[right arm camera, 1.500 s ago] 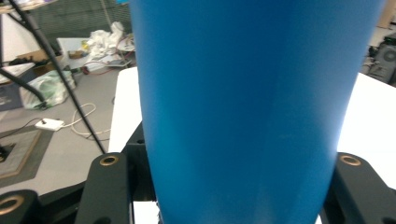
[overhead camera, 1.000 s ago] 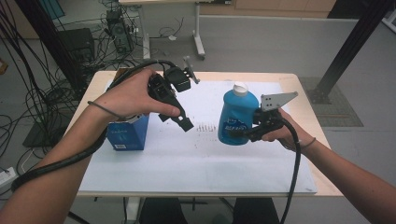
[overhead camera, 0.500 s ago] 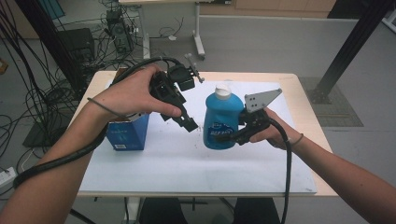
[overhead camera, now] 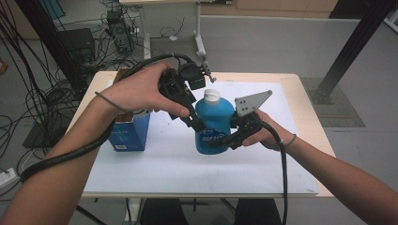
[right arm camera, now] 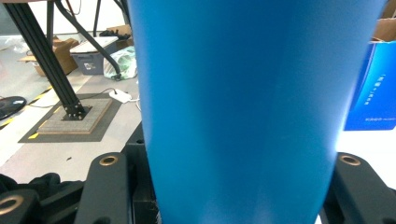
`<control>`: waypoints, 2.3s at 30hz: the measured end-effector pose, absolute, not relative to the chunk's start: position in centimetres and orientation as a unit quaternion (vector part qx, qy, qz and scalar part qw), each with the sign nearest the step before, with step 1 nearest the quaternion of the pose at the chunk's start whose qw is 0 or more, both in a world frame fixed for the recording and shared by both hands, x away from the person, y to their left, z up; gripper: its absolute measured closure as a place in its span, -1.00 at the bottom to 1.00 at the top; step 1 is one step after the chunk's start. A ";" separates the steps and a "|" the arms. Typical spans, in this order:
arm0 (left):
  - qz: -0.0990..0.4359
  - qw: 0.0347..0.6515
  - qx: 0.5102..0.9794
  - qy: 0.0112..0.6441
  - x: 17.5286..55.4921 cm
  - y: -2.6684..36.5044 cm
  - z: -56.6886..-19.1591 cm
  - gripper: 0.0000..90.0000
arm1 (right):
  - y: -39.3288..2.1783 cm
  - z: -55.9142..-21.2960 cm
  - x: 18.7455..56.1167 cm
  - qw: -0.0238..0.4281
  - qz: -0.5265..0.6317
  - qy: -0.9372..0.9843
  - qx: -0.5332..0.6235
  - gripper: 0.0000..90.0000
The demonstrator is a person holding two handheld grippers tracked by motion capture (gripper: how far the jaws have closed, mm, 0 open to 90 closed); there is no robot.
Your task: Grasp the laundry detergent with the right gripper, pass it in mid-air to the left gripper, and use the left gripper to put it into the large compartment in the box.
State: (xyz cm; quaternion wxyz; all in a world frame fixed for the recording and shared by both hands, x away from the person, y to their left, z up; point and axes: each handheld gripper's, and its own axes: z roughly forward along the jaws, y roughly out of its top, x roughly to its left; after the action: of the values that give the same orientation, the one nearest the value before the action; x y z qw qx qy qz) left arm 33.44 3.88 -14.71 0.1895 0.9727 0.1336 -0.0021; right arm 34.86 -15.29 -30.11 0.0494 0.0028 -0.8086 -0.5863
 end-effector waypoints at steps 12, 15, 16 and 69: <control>-0.003 0.189 0.975 0.117 33.4 2.6 -14.1 -0.78 | -14.3 -30.0 34.4 0.052 -0.583 -0.810 0.017 -0.07; -0.003 0.188 0.975 0.115 33.3 2.5 -14.1 -0.78 | -14.3 -30.0 34.4 0.052 -0.583 -0.811 0.017 -0.07; -0.003 0.187 0.976 0.114 33.3 2.5 -14.1 -0.78 | -14.3 -30.0 34.4 0.052 -0.582 -0.811 0.017 -0.07; -0.006 0.187 0.975 0.120 33.2 2.9 -14.3 -0.79 | -14.5 -30.0 34.4 0.051 -0.582 -0.812 0.015 -0.07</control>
State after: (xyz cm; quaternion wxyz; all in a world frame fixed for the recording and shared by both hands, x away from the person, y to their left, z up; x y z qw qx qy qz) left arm 33.19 2.88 -14.29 0.1873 0.9749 0.1203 -0.0056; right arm 34.37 -14.47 -29.98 0.0515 0.0148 -0.8116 -0.5817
